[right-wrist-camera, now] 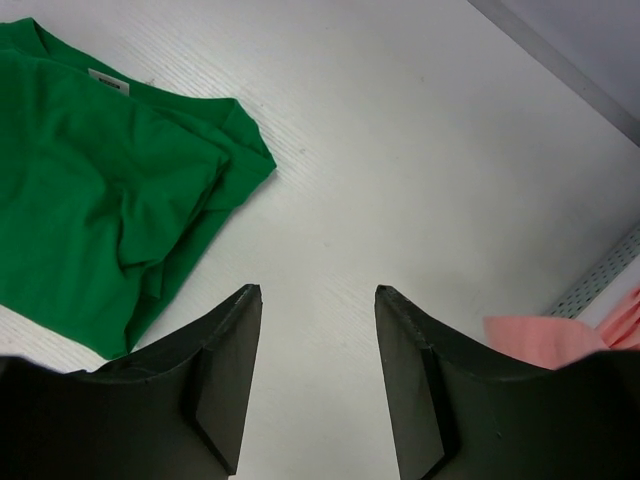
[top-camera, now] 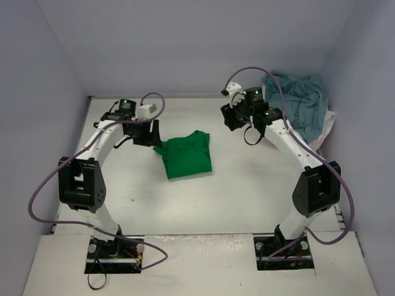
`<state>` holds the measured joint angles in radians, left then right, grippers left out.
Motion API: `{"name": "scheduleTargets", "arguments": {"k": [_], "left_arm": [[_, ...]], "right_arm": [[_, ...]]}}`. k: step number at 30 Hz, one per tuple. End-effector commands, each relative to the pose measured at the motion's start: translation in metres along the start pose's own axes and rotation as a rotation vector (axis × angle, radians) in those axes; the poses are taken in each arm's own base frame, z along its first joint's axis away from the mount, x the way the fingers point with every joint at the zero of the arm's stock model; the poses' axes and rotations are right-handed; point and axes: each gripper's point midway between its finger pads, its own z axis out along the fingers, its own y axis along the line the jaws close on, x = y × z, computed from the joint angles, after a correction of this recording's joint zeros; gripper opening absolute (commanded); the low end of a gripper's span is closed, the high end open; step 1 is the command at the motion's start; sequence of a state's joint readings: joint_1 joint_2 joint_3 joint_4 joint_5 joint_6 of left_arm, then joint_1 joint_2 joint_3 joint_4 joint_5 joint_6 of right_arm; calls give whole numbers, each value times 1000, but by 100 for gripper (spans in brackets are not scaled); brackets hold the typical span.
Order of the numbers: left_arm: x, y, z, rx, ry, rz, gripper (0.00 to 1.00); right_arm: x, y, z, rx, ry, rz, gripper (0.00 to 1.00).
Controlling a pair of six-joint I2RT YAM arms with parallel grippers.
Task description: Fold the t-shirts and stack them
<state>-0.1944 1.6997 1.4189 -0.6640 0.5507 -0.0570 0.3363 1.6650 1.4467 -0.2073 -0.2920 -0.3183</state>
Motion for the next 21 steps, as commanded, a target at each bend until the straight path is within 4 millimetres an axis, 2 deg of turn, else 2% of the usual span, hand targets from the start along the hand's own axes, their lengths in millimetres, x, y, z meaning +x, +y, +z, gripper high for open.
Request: {"name": "scheduleTargets", "arguments": {"k": [1, 5, 10, 15, 17, 19, 21], "left_arm": [[8, 13, -7, 29, 36, -232, 55], [23, 25, 11, 19, 79, -310, 55], [27, 17, 30, 126, 128, -392, 55], [35, 19, 46, 160, 155, -438, 55], [45, 22, 52, 158, 168, -459, 55], [46, 26, 57, 160, 155, -482, 55], [50, 28, 60, 164, 161, -494, 55]], "right_arm": [[-29, 5, -24, -6, -95, -22, 46], [-35, 8, -29, -16, -110, -17, 47], [-36, 10, -31, -22, -112, -15, 47], [-37, 13, -31, -34, -113, -11, 47], [-36, 15, -31, -45, -113, -10, 47], [-34, 24, -29, -90, -102, -17, 47], [-20, 40, -20, -153, -42, -24, 47]]}}
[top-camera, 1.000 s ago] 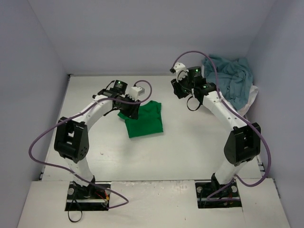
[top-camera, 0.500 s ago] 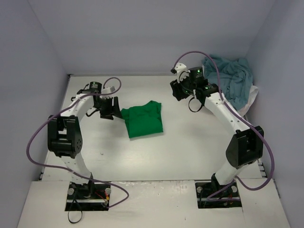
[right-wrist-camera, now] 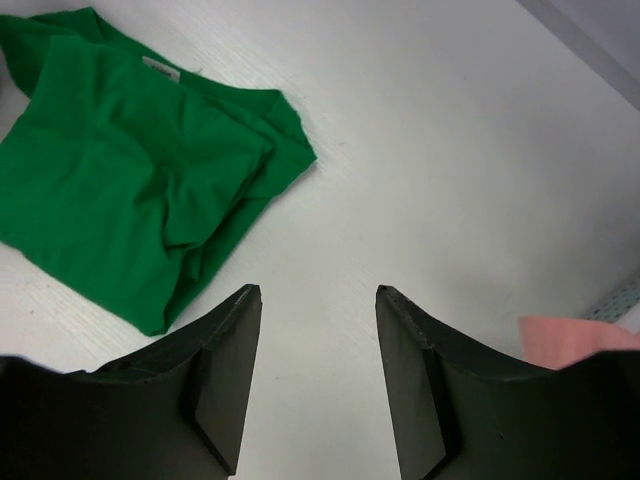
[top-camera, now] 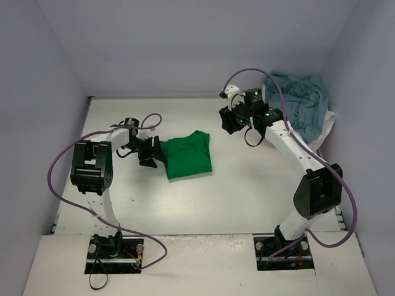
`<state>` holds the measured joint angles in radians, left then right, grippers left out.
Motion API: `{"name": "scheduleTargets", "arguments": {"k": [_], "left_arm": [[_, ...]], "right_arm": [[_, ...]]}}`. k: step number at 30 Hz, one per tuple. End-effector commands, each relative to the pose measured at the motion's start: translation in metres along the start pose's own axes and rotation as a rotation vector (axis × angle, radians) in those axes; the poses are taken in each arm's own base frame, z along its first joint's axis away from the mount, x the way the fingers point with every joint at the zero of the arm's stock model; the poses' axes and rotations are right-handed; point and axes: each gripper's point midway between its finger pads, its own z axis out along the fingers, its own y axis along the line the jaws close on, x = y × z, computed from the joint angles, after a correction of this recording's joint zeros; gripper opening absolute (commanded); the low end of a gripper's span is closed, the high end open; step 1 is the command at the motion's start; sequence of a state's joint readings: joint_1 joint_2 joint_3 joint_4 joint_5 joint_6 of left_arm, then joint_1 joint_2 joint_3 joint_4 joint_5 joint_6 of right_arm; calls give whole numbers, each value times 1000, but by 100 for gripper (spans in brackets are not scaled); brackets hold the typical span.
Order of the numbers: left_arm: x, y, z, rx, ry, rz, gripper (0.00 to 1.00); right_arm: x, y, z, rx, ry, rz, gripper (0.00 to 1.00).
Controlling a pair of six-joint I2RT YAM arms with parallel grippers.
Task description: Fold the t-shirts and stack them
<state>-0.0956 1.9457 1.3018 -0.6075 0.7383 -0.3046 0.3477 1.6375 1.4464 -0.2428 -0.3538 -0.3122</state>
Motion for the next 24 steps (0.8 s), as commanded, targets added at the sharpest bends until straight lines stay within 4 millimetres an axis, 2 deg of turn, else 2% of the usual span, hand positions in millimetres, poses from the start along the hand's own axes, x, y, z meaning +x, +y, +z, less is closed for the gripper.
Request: {"name": "scheduleTargets", "arguments": {"k": [1, 3, 4, 6, 7, 8, 10, 14, 19, 24], "left_arm": [[-16, -11, -7, 57, -59, -2, 55], [-18, -14, -5, 87, -60, -14, 55], [-18, -15, -4, 98, -57, -17, 55], [-19, -18, -1, 122, -59, -22, 55], [-19, -18, 0, 132, -60, -24, 55], [-19, -20, 1, 146, -58, -27, 55], [-21, -23, 1, 175, -64, -24, 55], [-21, -29, 3, 217, -57, -28, 55], [-22, -35, 3, 257, -66, -26, 55], [-25, -38, 2, 276, -72, -28, 55]], "right_arm": [[-11, 41, 0, -123, -5, -58, 46], [7, 61, 10, -145, 64, -99, 40], [15, 83, 20, -185, 97, -141, 38], [27, 104, 27, -239, 135, -167, 27], [34, 121, 34, -276, 157, -183, 23], [37, 130, 37, -298, 166, -193, 15], [49, 153, 49, -352, 202, -219, 9], [66, 182, 66, -439, 253, -215, 1], [87, 193, 91, -479, 311, -209, 0], [90, 194, 105, -485, 320, -210, 0]]}}
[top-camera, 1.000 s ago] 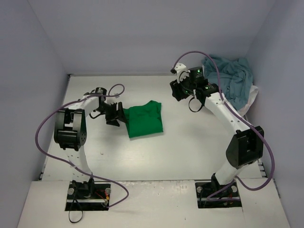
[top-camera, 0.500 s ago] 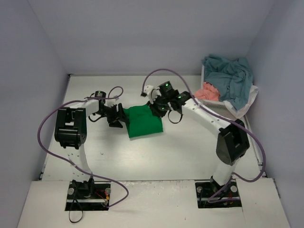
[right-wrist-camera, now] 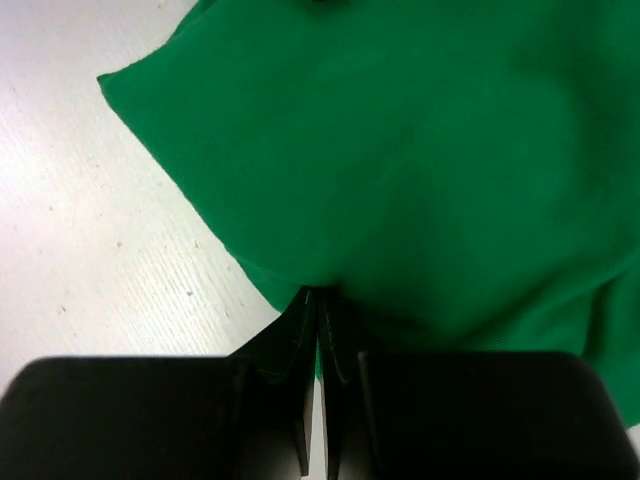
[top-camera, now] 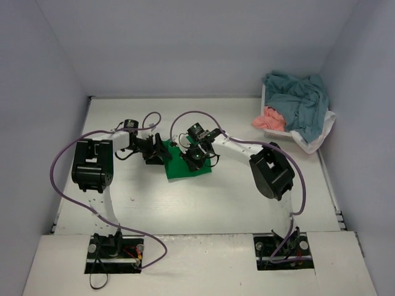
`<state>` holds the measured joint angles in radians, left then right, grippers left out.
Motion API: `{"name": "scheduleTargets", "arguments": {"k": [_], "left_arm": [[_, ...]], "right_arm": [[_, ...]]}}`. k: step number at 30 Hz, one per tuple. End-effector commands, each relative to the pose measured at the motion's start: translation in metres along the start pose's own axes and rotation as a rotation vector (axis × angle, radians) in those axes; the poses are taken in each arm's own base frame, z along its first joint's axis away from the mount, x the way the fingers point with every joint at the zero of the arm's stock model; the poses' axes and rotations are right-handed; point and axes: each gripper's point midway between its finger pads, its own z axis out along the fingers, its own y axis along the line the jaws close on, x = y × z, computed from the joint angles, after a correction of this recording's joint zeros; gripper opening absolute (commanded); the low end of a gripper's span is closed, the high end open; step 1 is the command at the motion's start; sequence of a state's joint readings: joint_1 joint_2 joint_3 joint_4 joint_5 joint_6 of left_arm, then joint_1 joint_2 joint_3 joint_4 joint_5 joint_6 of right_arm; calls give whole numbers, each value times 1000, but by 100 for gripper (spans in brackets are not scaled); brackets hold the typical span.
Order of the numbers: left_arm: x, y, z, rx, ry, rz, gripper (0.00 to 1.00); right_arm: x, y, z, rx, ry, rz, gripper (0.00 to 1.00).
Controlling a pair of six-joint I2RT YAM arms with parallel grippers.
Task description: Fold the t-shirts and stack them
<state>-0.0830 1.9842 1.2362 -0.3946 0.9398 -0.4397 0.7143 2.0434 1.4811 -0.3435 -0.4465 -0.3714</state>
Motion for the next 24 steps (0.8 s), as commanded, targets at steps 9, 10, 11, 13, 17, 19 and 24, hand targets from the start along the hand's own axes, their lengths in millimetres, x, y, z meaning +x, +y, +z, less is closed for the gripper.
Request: {"name": "scheduleTargets", "arguments": {"k": [9, 10, 11, 13, 17, 19, 24], "left_arm": [[-16, -26, -6, 95, -41, 56, 55], [-17, -26, -5, 98, -39, 55, 55], [-17, -27, -5, 100, -41, 54, 55], [-20, -29, -5, 107, -47, 64, 55], [-22, -33, -2, 118, -45, 62, 55], [-21, -33, -2, 116, -43, 67, 55], [-17, -29, 0, 108, -34, 68, 55]], "right_arm": [[-59, -7, -30, 40, -138, -60, 3], [-60, -7, -32, 41, -141, -63, 4], [-61, -7, -34, 46, -145, -63, 4], [-62, -9, -36, 53, -152, -63, 3], [-65, -22, -34, 75, -163, -44, 3], [-67, -27, -33, 81, -173, -37, 3], [-83, -51, -36, 135, -228, -21, 2]]}}
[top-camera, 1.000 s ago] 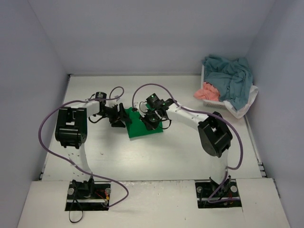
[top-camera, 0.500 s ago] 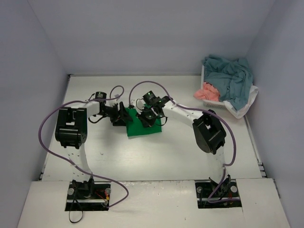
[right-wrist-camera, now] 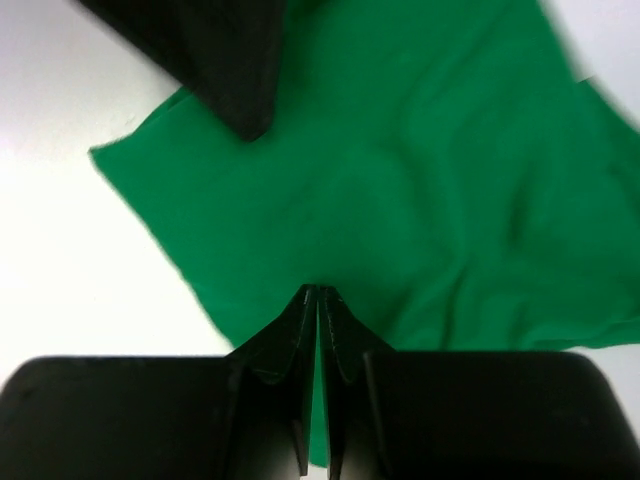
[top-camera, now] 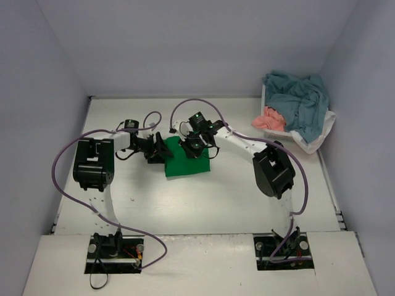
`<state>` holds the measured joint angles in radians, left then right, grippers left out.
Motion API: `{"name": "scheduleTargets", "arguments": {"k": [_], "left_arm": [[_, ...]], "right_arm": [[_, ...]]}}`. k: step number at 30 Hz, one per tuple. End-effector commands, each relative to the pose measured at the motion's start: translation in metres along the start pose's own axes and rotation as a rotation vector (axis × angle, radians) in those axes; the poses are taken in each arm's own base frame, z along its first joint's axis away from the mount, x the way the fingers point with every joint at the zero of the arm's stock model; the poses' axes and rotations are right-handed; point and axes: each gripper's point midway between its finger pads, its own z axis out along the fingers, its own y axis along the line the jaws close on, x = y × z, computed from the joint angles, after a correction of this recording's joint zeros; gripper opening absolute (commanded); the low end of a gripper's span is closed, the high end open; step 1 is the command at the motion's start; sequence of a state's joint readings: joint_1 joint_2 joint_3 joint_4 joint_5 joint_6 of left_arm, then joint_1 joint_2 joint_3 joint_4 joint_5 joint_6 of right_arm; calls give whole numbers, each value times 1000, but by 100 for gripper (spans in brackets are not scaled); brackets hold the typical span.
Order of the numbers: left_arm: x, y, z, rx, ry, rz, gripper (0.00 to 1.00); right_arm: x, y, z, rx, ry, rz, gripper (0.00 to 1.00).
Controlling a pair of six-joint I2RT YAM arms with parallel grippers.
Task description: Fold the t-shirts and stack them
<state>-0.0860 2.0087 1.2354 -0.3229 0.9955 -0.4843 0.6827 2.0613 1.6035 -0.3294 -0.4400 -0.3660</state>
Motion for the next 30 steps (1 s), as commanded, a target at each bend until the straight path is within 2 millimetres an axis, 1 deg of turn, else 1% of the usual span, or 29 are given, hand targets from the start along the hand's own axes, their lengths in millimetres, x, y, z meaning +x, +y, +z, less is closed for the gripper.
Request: {"name": "scheduleTargets", "arguments": {"k": [1, 4, 5, 7, 8, 9, 11, 13, 15, 19, 21, 22, 23, 25, 26, 29, 30], "left_arm": [[-11, -21, -4, 44, -29, 79, 55], [-12, -21, -4, 47, -28, 77, 55], [-13, -21, -3, 48, -30, 80, 55], [-14, -21, -2, 50, -30, 75, 55], [-15, -21, -1, 54, -31, 74, 55], [-14, -20, 0, 55, -28, 71, 55], [-14, -22, 2, 56, -25, 75, 55], [-15, -23, 3, 57, -25, 79, 55], [-16, -24, 6, 57, -22, 84, 55], [-21, -26, 12, 56, -17, 96, 55], [-23, -26, 19, 57, -11, 103, 55], [-24, -27, 21, 62, -10, 97, 53], [-24, -25, 25, 65, -4, 93, 44], [-23, -30, 30, 80, 11, 98, 34], [-23, -29, 34, 79, 18, 96, 25], [-18, -32, 40, 87, 34, 108, 11], [-18, -32, 41, 88, 34, 108, 2]], "right_arm": [[-44, -29, -13, 80, -132, -10, 2], [-49, -40, -10, 85, -149, 2, 2], [-46, -41, -4, 78, -139, 9, 2], [-45, -38, 3, 55, -135, 11, 2], [-38, -38, 11, 49, -115, 20, 2], [-37, -32, 17, 36, -106, 15, 2], [-27, -25, 27, 9, -78, 20, 2], [-23, -18, 32, -3, -64, 14, 2], [-19, -16, 35, -10, -53, 16, 2], [-21, -13, 33, -19, -57, 22, 2], [-22, -13, 33, -18, -59, 24, 1], [-22, -13, 33, -18, -60, 24, 2], [-23, -12, 32, -19, -61, 25, 2], [-25, -11, 30, -26, -68, 28, 2], [-25, -10, 30, -26, -67, 25, 2], [-26, -10, 27, -24, -73, 24, 2], [-26, -10, 28, -23, -71, 24, 2]]}}
